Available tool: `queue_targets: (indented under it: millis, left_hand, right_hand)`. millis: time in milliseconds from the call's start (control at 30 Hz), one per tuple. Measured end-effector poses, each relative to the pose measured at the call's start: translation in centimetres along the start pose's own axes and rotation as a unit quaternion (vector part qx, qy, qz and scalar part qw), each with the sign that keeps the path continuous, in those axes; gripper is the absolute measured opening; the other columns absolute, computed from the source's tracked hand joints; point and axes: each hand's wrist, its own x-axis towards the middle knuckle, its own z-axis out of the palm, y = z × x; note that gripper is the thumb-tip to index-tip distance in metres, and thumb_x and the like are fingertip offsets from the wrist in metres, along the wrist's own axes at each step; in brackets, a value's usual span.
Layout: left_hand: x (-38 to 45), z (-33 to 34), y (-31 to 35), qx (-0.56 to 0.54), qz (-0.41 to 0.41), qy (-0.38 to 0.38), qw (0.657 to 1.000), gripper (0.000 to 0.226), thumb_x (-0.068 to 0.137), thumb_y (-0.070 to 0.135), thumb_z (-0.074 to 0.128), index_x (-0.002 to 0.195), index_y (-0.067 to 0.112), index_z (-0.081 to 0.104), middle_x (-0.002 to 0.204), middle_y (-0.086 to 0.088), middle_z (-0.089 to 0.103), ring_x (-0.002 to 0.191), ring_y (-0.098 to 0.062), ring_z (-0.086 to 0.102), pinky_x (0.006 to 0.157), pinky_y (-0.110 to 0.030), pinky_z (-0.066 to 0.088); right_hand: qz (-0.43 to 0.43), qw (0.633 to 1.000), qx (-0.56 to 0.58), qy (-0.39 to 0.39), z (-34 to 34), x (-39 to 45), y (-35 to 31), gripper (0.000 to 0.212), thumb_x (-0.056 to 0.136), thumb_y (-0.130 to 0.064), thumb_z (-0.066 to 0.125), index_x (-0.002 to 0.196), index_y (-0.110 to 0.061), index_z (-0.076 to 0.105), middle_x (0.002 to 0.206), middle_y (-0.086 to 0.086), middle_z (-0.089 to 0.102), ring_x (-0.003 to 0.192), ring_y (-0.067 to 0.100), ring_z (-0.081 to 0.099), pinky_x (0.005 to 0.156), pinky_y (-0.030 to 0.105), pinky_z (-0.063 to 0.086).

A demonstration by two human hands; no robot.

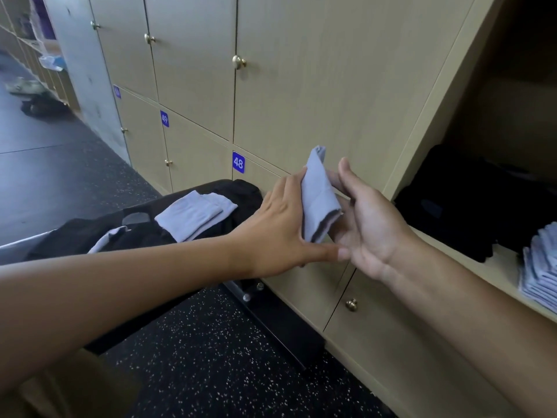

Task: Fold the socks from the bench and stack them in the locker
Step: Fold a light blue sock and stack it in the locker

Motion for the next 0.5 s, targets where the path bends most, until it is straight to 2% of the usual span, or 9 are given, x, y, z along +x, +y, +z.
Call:
queue_targets:
  millis: [67, 167, 233, 267, 300, 367, 400, 467, 500]
  left_hand:
    - [0.4, 0.2, 0.0, -0.072, -0.013, 0.003, 0.997, 0.090, 0.081, 0.058, 0.075, 0.149, 0.024, 0.029, 0.133, 0.009, 0.042, 0.132, -0.005, 0.038, 0.116, -0.035, 0.036]
    - [0.8, 0.0, -0.1, -0.227, -0.039, -0.030, 0.973, 0.053, 0.090, 0.041, 0.059, 0.135, 0.013, 0.056, 0.128, -0.008, 0.063, 0.126, -0.022, 0.058, 0.110, -0.046, 0.045]
    - [0.9, -0.2, 0.0, -0.282, -0.070, -0.040, 0.956, 0.030, 0.098, 0.028, 0.054, 0.095, 0.005, 0.073, 0.095, -0.014, 0.075, 0.096, -0.022, 0.071, 0.094, -0.037, 0.053]
    - [0.7, -0.6, 0.3, -0.285, -0.097, -0.031, 0.953, 0.040, 0.101, 0.026, 0.053, 0.073, 0.003, 0.070, 0.074, -0.011, 0.073, 0.076, -0.015, 0.069, 0.083, -0.027, 0.053]
    - [0.6, -0.8, 0.6, -0.291, -0.118, -0.027, 0.949, 0.049, 0.101, 0.026, 0.052, 0.063, 0.000, 0.065, 0.064, -0.012, 0.069, 0.068, -0.012, 0.065, 0.077, -0.024, 0.052]
    - [0.6, -0.9, 0.9, -0.338, -0.138, -0.023, 0.931, 0.048, 0.097, 0.033, 0.055, 0.073, -0.008, 0.064, 0.081, -0.029, 0.070, 0.081, -0.019, 0.062, 0.090, -0.033, 0.051]
    - [0.5, -1.0, 1.2, -0.365, -0.151, -0.013, 0.919, 0.043, 0.097, 0.033, 0.055, 0.076, -0.004, 0.063, 0.086, -0.031, 0.068, 0.085, -0.021, 0.060, 0.091, -0.032, 0.049]
    - [0.7, -1.0, 1.5, -0.400, -0.181, 0.008, 0.899, 0.034, 0.103, 0.024, 0.051, 0.075, 0.007, 0.058, 0.074, -0.013, 0.063, 0.075, -0.013, 0.060, 0.074, -0.017, 0.048]
    - [0.8, -0.9, 1.5, -0.398, -0.187, 0.010, 0.898, 0.030, 0.104, 0.022, 0.048, 0.077, 0.009, 0.056, 0.074, -0.009, 0.060, 0.073, -0.013, 0.059, 0.067, -0.016, 0.047]
  right_hand:
    - [-0.007, 1.000, -0.007, -0.012, -0.3, -0.1, -0.2, 0.051, 0.104, -0.053, 0.039, 0.131, -0.021, 0.067, 0.129, 0.009, 0.069, 0.106, 0.023, 0.071, 0.074, 0.032, 0.062]
    - [-0.047, 0.998, -0.042, 0.015, -1.0, 0.2, 0.0, 0.041, 0.106, -0.042, 0.045, 0.128, -0.015, 0.066, 0.120, 0.011, 0.073, 0.102, 0.022, 0.072, 0.086, 0.035, 0.060]
    - [-0.073, 0.992, -0.090, 0.049, -1.8, 0.4, 0.2, 0.033, 0.102, -0.034, 0.057, 0.127, -0.013, 0.064, 0.113, 0.007, 0.074, 0.102, 0.021, 0.072, 0.085, 0.037, 0.060]
    - [-0.083, 0.988, -0.114, 0.064, -2.2, 0.4, 0.2, 0.032, 0.099, -0.030, 0.064, 0.126, -0.013, 0.063, 0.108, 0.004, 0.074, 0.097, 0.018, 0.071, 0.079, 0.032, 0.060]
    - [-0.091, 0.984, -0.135, 0.077, -2.6, 0.3, 0.2, 0.032, 0.096, -0.026, 0.068, 0.125, -0.013, 0.063, 0.105, 0.003, 0.074, 0.090, 0.013, 0.071, 0.072, 0.026, 0.059]
    - [-0.107, 0.976, -0.168, 0.093, -3.1, 0.2, 0.3, 0.027, 0.094, -0.020, 0.071, 0.119, -0.013, 0.064, 0.100, 0.003, 0.075, 0.078, 0.007, 0.070, 0.061, 0.018, 0.053]
    - [-0.116, 0.971, -0.181, 0.104, -3.4, 0.1, 0.4, 0.021, 0.094, -0.017, 0.071, 0.114, -0.014, 0.065, 0.096, 0.003, 0.075, 0.074, 0.005, 0.070, 0.058, 0.017, 0.052]
    - [-0.130, 0.962, -0.202, 0.129, -4.0, 0.1, 0.4, 0.009, 0.095, -0.014, 0.069, 0.104, -0.013, 0.069, 0.087, 0.001, 0.075, 0.072, 0.006, 0.069, 0.063, 0.022, 0.053]
    - [-0.132, 0.959, -0.208, 0.140, -4.4, 0.2, 0.4, 0.007, 0.096, -0.013, 0.067, 0.101, -0.010, 0.071, 0.085, 0.001, 0.075, 0.074, 0.009, 0.069, 0.068, 0.027, 0.055]
